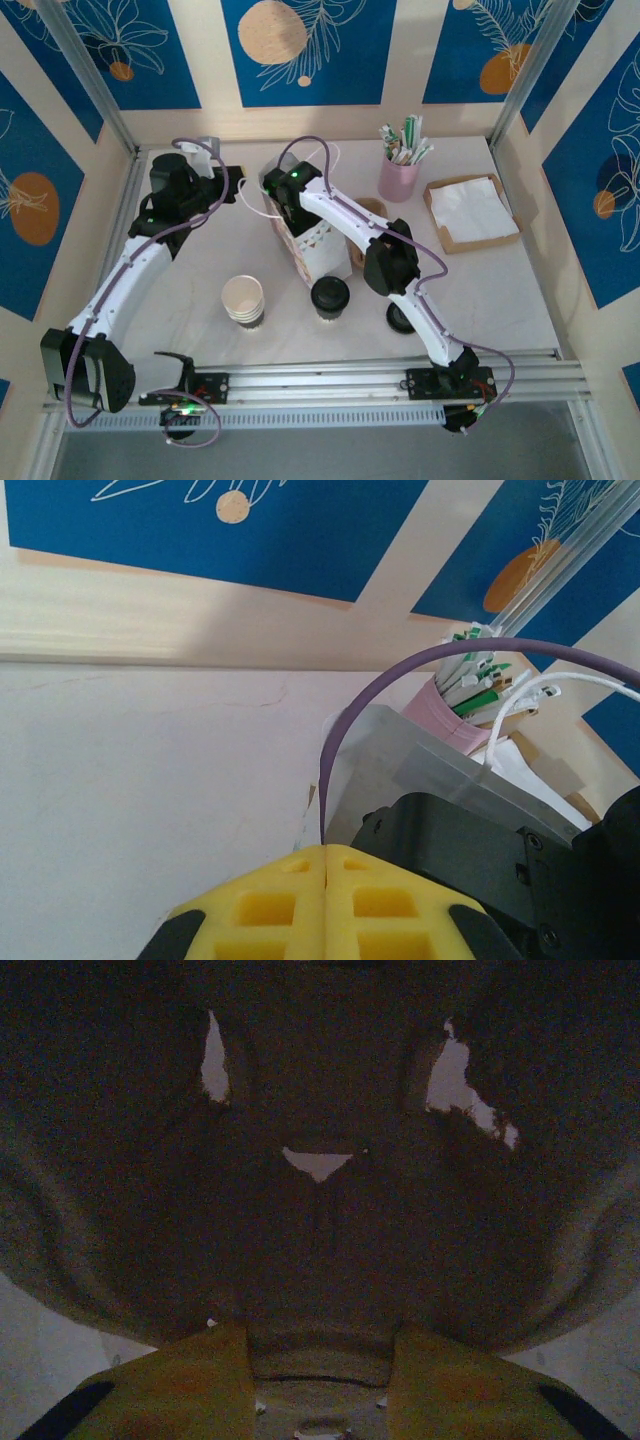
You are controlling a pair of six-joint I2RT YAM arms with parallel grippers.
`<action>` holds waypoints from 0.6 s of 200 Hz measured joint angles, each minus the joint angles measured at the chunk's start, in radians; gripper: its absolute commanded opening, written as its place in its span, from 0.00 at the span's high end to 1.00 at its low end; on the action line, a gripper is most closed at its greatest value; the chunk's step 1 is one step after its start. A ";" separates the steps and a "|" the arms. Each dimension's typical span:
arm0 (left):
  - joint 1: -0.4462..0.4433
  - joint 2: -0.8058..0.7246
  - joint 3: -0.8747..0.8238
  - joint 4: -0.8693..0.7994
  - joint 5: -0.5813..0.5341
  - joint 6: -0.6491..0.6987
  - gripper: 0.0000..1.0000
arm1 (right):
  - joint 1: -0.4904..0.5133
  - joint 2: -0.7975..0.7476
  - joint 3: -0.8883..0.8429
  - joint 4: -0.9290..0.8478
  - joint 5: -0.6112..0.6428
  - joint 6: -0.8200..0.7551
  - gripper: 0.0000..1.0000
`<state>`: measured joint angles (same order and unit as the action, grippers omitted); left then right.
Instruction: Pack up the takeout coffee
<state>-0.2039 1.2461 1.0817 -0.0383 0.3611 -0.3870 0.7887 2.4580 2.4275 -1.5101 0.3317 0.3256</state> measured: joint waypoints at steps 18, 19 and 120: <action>0.000 0.000 -0.002 0.000 0.000 0.000 0.96 | 0.000 0.000 -0.008 0.006 0.000 0.006 0.62; 0.000 0.000 -0.002 0.000 0.000 0.000 0.96 | 0.000 0.000 -0.008 0.006 0.000 0.006 0.62; 0.001 -0.008 -0.008 -0.002 0.000 0.000 0.96 | 0.000 -0.026 -0.019 -0.003 0.001 0.033 0.46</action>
<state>-0.2031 1.2381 1.0737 -0.0402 0.3611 -0.3870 0.7887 2.4325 2.4081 -1.5135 0.3325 0.3588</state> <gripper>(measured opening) 0.041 0.513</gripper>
